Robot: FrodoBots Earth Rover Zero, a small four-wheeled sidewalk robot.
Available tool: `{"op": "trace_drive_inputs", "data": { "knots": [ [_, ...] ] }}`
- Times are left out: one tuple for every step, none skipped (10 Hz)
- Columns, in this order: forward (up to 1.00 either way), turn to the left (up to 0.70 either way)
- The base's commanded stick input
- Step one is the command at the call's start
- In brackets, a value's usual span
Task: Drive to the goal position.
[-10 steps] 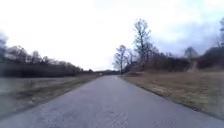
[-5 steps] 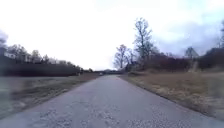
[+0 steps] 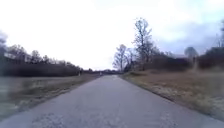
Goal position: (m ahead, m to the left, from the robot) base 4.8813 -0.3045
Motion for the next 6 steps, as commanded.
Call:
{"op": "trace_drive_inputs", "data": {
  "knots": [
    [0.39, 0.0],
    [0.4, 0.0],
    [0.39, 0.0],
    [0.4, 0.0],
    [0.4, 0.0],
    [0.4, 0.0]
  ]
}}
